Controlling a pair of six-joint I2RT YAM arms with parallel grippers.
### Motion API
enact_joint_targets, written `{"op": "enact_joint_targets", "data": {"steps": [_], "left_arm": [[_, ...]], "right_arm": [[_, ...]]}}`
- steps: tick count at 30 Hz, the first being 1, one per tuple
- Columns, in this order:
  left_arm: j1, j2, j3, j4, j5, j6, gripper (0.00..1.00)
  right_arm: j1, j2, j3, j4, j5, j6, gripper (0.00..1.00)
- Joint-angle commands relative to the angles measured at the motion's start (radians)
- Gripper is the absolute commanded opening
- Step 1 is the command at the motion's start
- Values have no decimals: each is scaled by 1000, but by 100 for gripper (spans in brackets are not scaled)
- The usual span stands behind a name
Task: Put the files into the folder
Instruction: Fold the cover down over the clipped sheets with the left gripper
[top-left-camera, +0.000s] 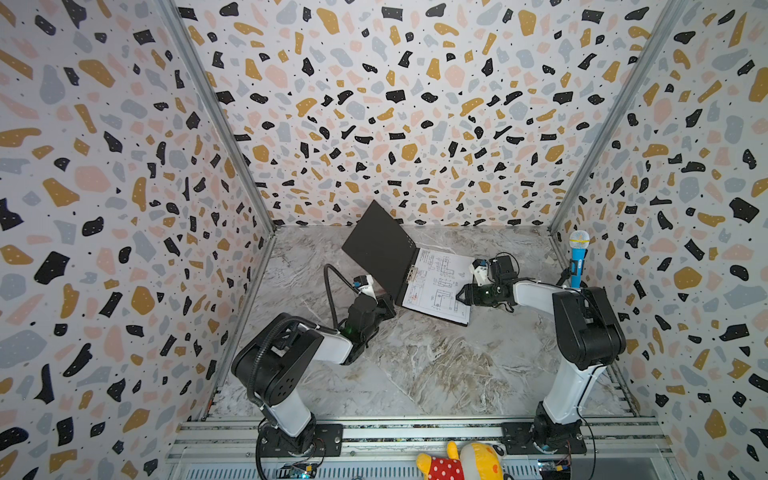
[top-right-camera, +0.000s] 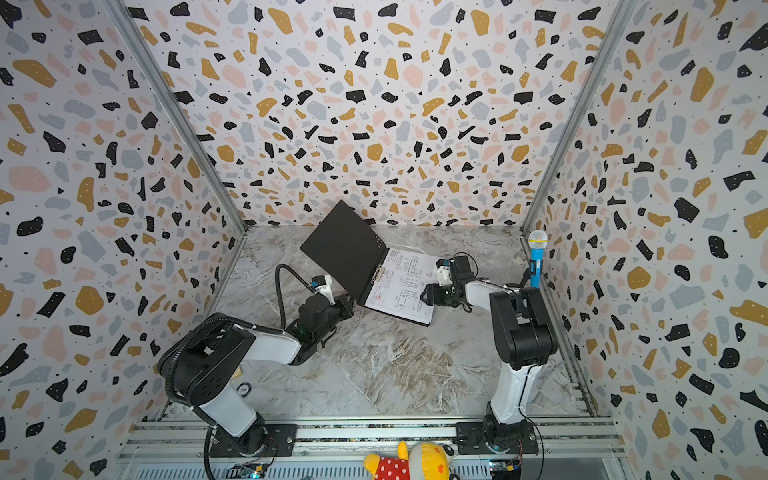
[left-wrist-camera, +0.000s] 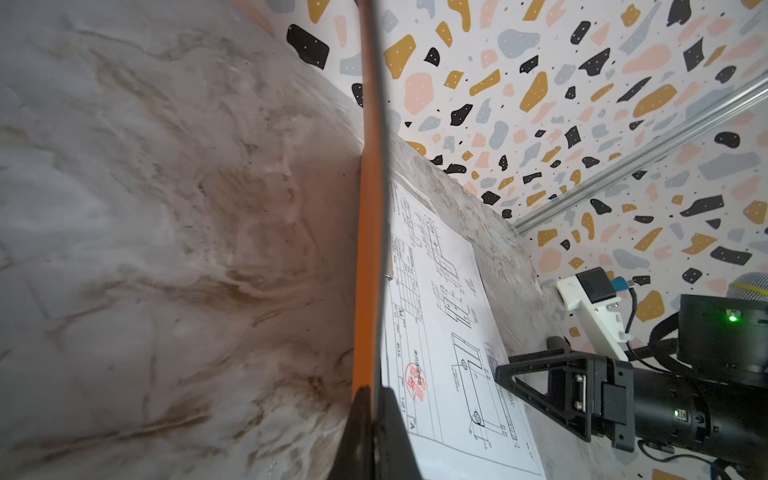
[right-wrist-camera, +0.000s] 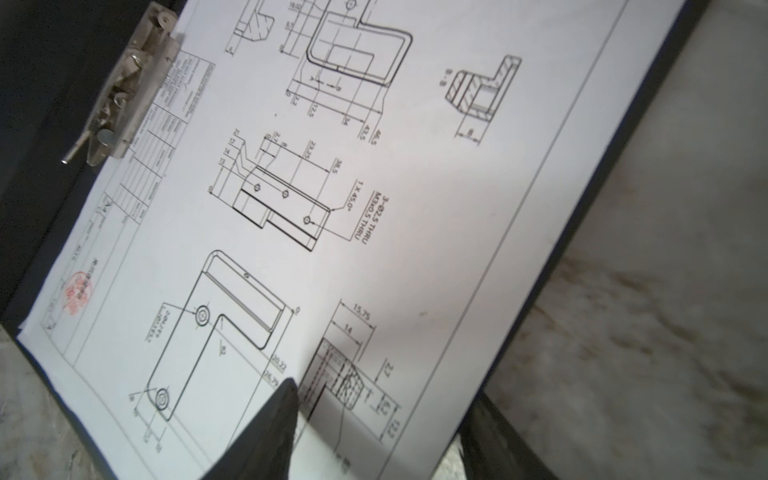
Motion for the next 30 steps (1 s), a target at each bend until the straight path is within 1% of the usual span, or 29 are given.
{"op": "enact_joint_targets", "data": {"steps": [1,3,4,7,11,12,13,14,16,18,21,22,24,25,27,28,30], "left_arm": [[-24,-1,21,-6,-36,95,1],[-43,-1,37,-45,-46,131,0],[-64,-10,49,-87,-72,171,0],[-154,-32,96,-233,-188,313,0],[-248,-27,140,-357,-338,444,0],[-267,-20,149,-381,-371,469,0],[-288,-10,165,-412,-416,495,4],[-308,0,180,-443,-461,516,5],[-331,20,203,-494,-512,541,5],[-349,26,211,-531,-559,549,8],[-379,23,215,-568,-625,566,14],[-392,26,222,-583,-649,574,19],[-425,41,248,-619,-719,599,23],[-443,57,267,-643,-757,615,31],[-483,92,317,-710,-832,638,39],[-500,109,338,-735,-861,645,45],[-528,130,368,-770,-897,642,53]], "right_arm": [[11,62,-36,-153,63,-7,62],[9,61,-37,-150,63,-4,62],[10,61,-37,-148,63,-4,63],[10,61,-37,-143,62,-4,63],[12,63,-37,-132,41,-3,62],[12,62,-35,-132,44,-2,62],[13,62,-34,-132,50,-2,62],[14,62,-31,-137,59,-2,62],[11,58,-30,-141,64,-4,63],[-6,38,-40,-137,61,4,63],[-42,0,-55,-119,45,12,64],[-49,-8,-51,-125,45,8,64],[-55,-18,-44,-132,45,4,64],[-56,-18,-41,-136,45,3,64],[-57,-16,-40,-137,45,4,64],[-57,-12,-39,-138,42,7,64],[-58,-10,-38,-140,51,8,65]]}}
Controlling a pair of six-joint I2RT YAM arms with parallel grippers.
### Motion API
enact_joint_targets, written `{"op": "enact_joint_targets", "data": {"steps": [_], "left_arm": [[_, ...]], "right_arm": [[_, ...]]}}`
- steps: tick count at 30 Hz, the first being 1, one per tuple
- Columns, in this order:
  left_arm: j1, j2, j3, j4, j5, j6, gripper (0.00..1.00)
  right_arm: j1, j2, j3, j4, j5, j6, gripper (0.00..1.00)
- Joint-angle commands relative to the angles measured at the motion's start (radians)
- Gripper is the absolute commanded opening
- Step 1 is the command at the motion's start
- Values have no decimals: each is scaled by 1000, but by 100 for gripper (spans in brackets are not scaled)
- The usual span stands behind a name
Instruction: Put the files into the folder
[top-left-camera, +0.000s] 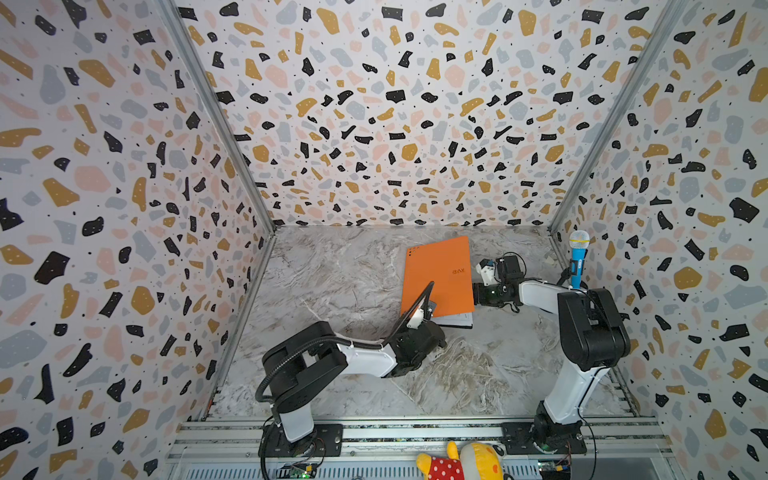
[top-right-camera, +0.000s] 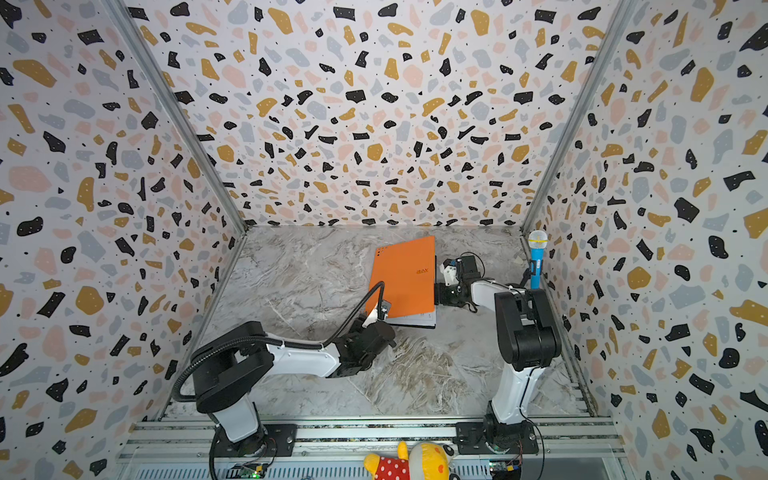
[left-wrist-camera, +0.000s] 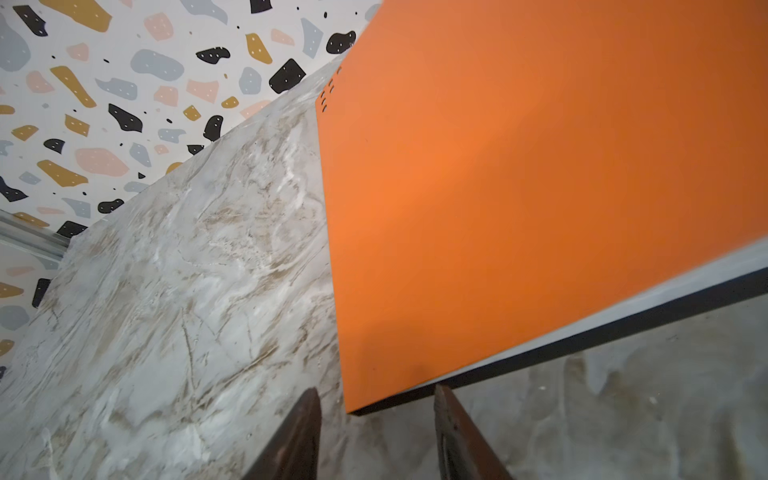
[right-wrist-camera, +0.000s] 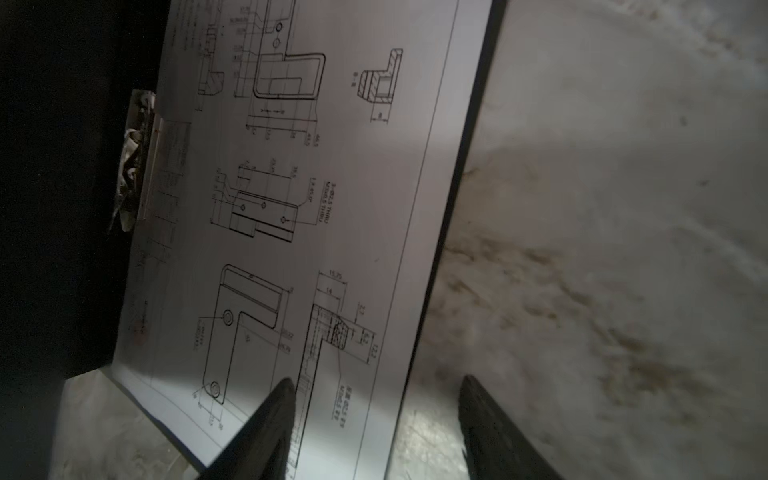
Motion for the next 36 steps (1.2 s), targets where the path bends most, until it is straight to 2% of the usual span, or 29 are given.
{"op": "enact_joint_targets", "data": {"steps": [1,6,10,11,15,19,21,25,29,34,36], "left_arm": [[-45,24,53,-102,-145,16,57],[-75,-51,71,-165,-136,-67,76],[-75,-202,25,-156,-117,-143,97],[-74,-241,10,-155,-118,-153,100],[-24,-402,-45,-155,-100,-198,99],[184,-564,-150,-160,74,-296,100],[286,-633,-220,-120,125,-297,100],[423,-767,-331,-66,104,-280,99],[501,-844,-377,-70,32,-255,99],[579,-890,-455,10,-44,-182,99],[615,-889,-480,83,-80,-163,99]], "right_arm": [[-11,6,-28,-128,50,11,65],[-69,-50,-47,-127,46,7,67],[-92,-125,-67,-110,74,0,70],[-97,-151,-80,-97,80,-1,71],[-100,-273,-153,-17,163,5,74],[-100,-434,-291,138,254,-9,78],[-99,-513,-367,234,297,-30,79],[-98,-653,-538,490,376,-85,82],[-99,-711,-719,795,486,-143,83],[-99,-628,-913,1230,553,-200,86],[-98,-584,-894,1249,568,-198,86]]}}
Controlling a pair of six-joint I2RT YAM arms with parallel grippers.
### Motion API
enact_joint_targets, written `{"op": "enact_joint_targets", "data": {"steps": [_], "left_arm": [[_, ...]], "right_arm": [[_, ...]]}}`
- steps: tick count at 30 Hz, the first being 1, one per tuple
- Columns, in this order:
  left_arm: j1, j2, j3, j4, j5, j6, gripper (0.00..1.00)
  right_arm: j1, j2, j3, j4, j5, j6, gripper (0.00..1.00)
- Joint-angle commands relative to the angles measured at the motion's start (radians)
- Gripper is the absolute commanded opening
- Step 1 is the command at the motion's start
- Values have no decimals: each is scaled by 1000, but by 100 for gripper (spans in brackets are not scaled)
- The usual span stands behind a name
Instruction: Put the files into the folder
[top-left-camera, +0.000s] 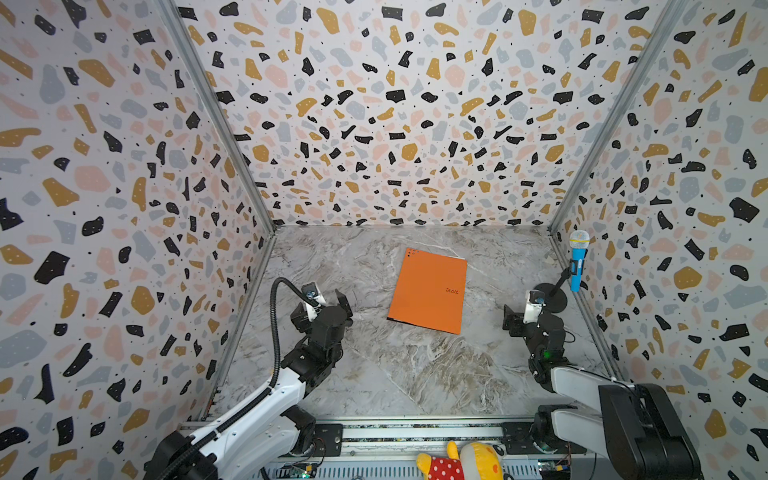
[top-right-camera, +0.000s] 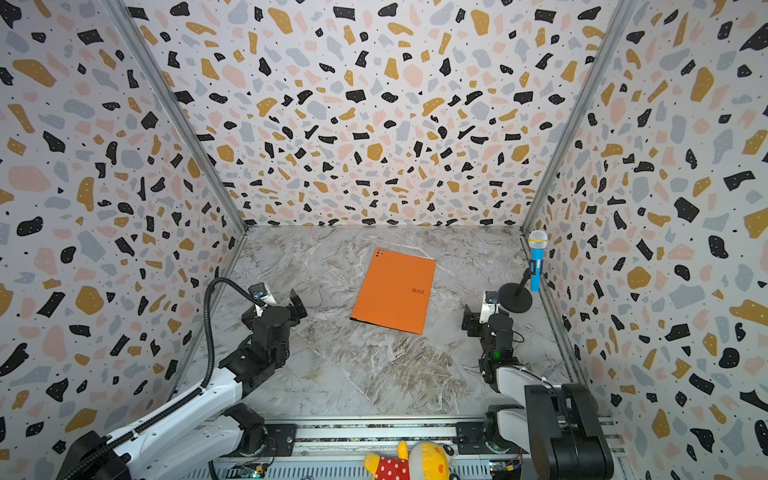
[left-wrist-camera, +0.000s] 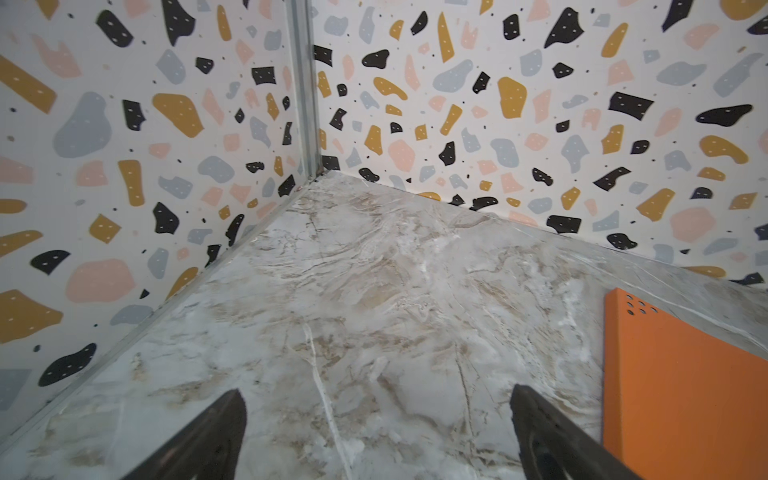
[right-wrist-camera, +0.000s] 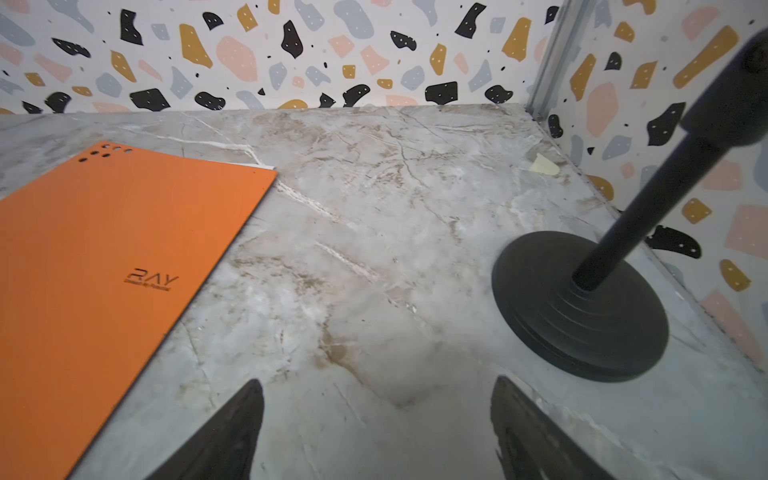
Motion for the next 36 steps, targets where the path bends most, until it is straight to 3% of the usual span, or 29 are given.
{"op": "enact_joint_targets", "data": {"steps": [1,6,9,12,15,17,22,25,27,36], "left_arm": [[54,0,-43,145,-92,67,99],[127,68,-90,350,-142,179,100],[191,134,-95,410,-121,195,99],[266,200,-140,567,-12,257,99],[336,262,-199,757,109,299,99],[372,307,-210,794,177,284,99],[383,445,-257,985,301,320,100],[383,528,-301,1163,307,333,100],[383,489,-268,1036,308,322,100],[383,496,-265,1037,305,325,99]], "right_arm": [[-4,60,25,268,60,-21,86],[1,284,-15,596,28,-39,86],[2,247,46,399,23,-35,89],[12,255,57,391,34,-43,99],[12,255,54,394,35,-46,99],[14,254,56,392,35,-46,99],[15,254,55,393,39,-46,99],[21,255,58,391,48,-50,99],[24,256,59,389,53,-52,99],[38,258,62,387,76,-59,99]]}}
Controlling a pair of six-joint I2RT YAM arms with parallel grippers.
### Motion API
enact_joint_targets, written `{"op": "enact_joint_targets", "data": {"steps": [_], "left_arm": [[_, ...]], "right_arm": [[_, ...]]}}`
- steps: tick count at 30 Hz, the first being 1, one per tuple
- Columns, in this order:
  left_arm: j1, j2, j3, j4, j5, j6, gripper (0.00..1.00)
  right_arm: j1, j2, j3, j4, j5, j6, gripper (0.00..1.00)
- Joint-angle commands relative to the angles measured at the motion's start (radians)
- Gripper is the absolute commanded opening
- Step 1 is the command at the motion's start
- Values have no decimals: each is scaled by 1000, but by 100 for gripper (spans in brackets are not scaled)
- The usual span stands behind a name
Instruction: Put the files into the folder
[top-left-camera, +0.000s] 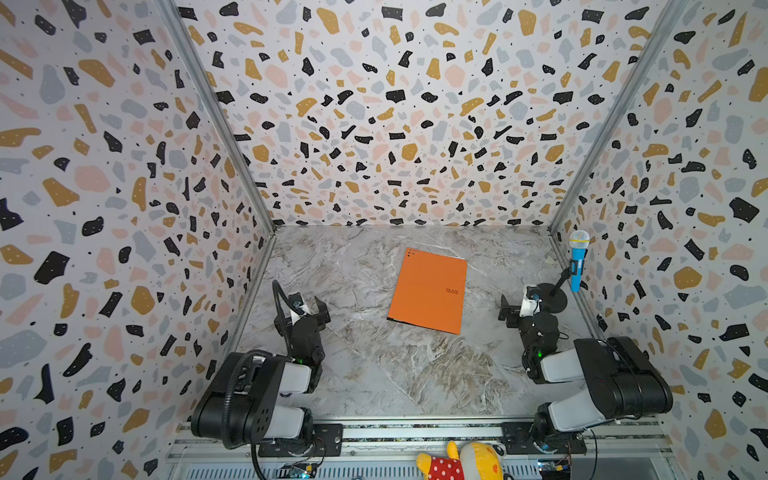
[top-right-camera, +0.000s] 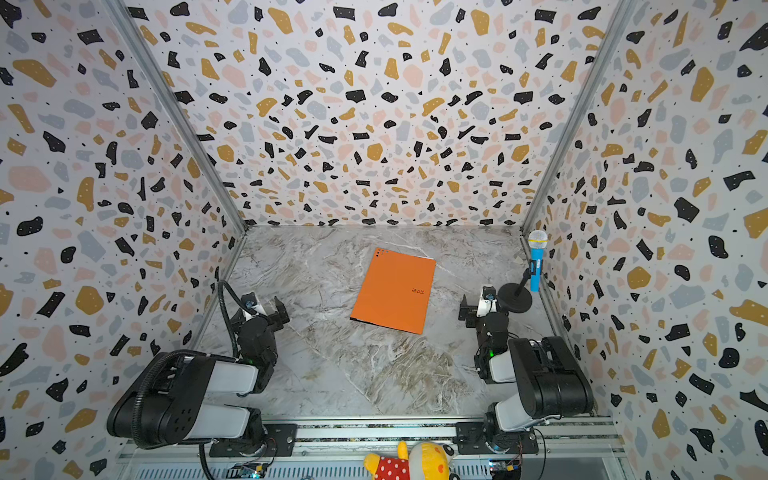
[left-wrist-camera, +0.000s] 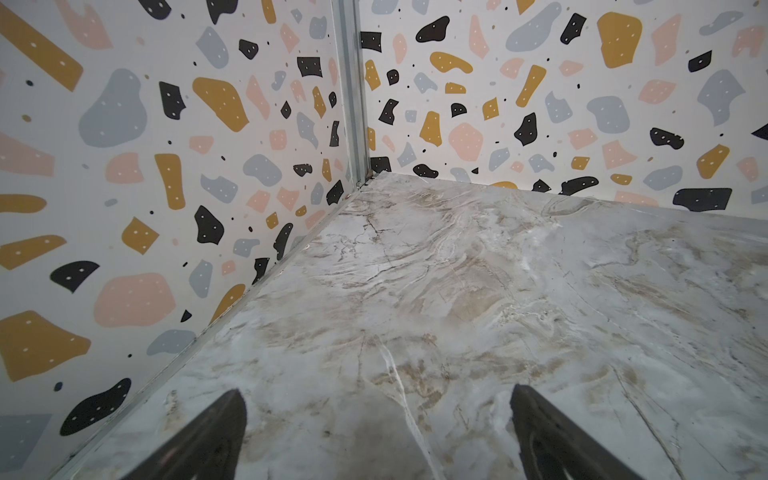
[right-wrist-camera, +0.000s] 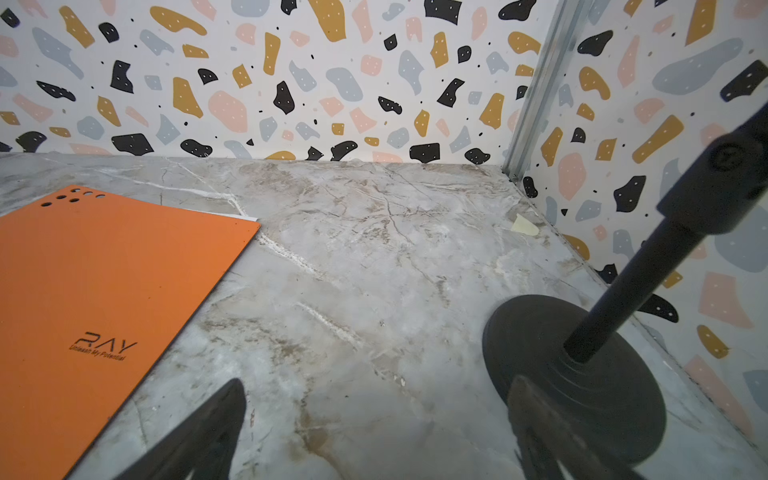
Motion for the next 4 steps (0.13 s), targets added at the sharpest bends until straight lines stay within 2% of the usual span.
{"op": "enact_joint_targets", "data": {"steps": [1,4], "left_arm": [[4,-10,15,57,4,9,100],[4,-10,14,60,3,9,99]], "right_arm": [[8,-8,22,15,20,-10,99],[8,-9,22,15,21,-10,99]]}}
